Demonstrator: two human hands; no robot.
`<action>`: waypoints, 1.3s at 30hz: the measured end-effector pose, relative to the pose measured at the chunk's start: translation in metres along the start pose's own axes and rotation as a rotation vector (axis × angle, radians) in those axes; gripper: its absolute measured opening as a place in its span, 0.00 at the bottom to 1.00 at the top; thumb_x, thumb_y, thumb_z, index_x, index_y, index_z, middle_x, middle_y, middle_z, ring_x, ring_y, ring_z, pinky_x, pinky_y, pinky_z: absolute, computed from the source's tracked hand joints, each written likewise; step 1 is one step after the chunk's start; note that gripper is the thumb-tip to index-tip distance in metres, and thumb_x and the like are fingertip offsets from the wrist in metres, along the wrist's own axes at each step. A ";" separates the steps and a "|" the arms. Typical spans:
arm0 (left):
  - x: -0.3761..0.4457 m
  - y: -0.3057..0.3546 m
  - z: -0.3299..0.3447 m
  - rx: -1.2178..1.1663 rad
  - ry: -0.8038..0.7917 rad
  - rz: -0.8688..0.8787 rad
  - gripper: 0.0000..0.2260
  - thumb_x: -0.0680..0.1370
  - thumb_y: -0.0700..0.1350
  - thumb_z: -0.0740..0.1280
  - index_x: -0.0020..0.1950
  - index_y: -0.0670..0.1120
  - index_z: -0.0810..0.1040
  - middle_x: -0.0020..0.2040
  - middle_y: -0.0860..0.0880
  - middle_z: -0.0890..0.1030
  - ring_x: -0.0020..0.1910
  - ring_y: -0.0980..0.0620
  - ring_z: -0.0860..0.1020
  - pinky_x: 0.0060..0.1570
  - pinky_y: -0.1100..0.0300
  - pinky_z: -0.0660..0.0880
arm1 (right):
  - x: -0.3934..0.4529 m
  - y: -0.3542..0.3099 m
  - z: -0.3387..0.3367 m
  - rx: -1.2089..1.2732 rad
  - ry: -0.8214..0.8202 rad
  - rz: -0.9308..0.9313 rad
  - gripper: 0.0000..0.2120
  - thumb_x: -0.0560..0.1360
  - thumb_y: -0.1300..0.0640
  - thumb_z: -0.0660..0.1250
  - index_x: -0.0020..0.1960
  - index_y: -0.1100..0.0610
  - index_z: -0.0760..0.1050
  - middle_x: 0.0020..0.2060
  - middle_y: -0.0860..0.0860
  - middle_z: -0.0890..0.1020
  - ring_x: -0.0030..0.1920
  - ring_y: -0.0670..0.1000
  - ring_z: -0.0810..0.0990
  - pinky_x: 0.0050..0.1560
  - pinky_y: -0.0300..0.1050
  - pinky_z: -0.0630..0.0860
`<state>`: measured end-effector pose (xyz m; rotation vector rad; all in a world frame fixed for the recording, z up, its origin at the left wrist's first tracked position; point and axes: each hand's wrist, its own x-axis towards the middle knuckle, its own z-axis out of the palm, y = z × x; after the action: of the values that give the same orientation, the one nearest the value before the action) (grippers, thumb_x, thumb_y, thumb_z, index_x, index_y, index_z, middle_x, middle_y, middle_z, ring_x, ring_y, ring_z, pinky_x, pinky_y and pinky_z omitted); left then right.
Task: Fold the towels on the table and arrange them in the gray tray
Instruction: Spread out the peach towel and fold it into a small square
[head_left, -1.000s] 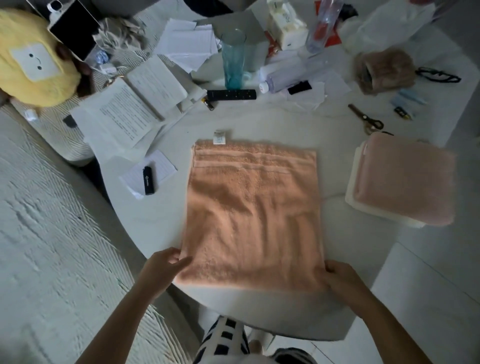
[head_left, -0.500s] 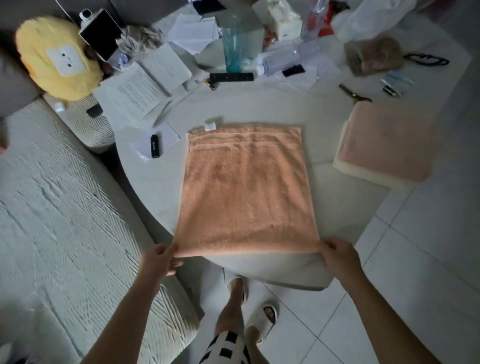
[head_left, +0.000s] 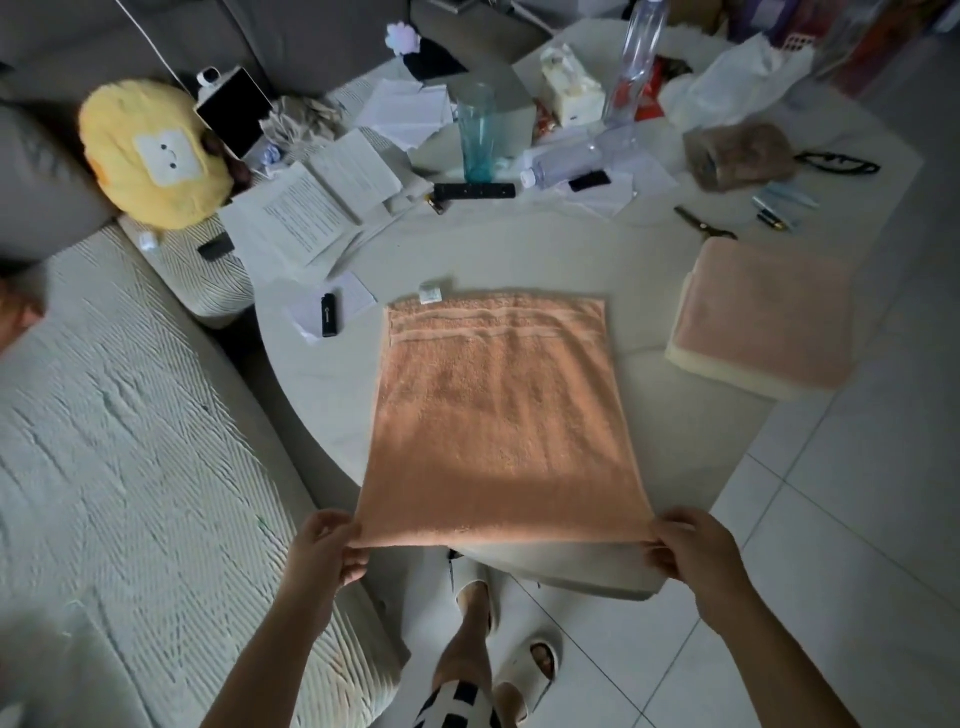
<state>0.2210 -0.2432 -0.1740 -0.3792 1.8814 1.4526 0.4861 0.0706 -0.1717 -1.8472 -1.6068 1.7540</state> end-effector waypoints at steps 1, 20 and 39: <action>-0.002 0.004 -0.003 -0.032 -0.036 0.020 0.04 0.79 0.32 0.64 0.51 0.38 0.76 0.34 0.41 0.77 0.28 0.48 0.75 0.28 0.58 0.73 | 0.000 -0.003 -0.002 0.055 0.008 0.005 0.06 0.73 0.65 0.70 0.48 0.58 0.78 0.34 0.57 0.84 0.29 0.53 0.81 0.33 0.46 0.80; 0.118 0.134 0.042 0.413 -0.069 0.356 0.06 0.78 0.42 0.70 0.47 0.54 0.83 0.45 0.49 0.85 0.44 0.50 0.82 0.42 0.58 0.77 | 0.094 -0.137 0.054 -0.170 0.057 -0.242 0.05 0.74 0.61 0.70 0.44 0.51 0.81 0.39 0.53 0.83 0.40 0.52 0.80 0.40 0.46 0.76; 0.242 0.208 0.122 0.490 0.243 0.529 0.11 0.80 0.51 0.63 0.57 0.49 0.80 0.44 0.52 0.81 0.44 0.50 0.78 0.37 0.61 0.70 | 0.205 -0.225 0.131 -0.061 0.274 -0.369 0.05 0.71 0.56 0.67 0.38 0.48 0.79 0.34 0.41 0.82 0.36 0.40 0.78 0.32 0.30 0.71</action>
<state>-0.0332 -0.0173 -0.2054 0.2045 2.5834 1.2271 0.2046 0.2440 -0.1879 -1.5988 -1.7637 1.2552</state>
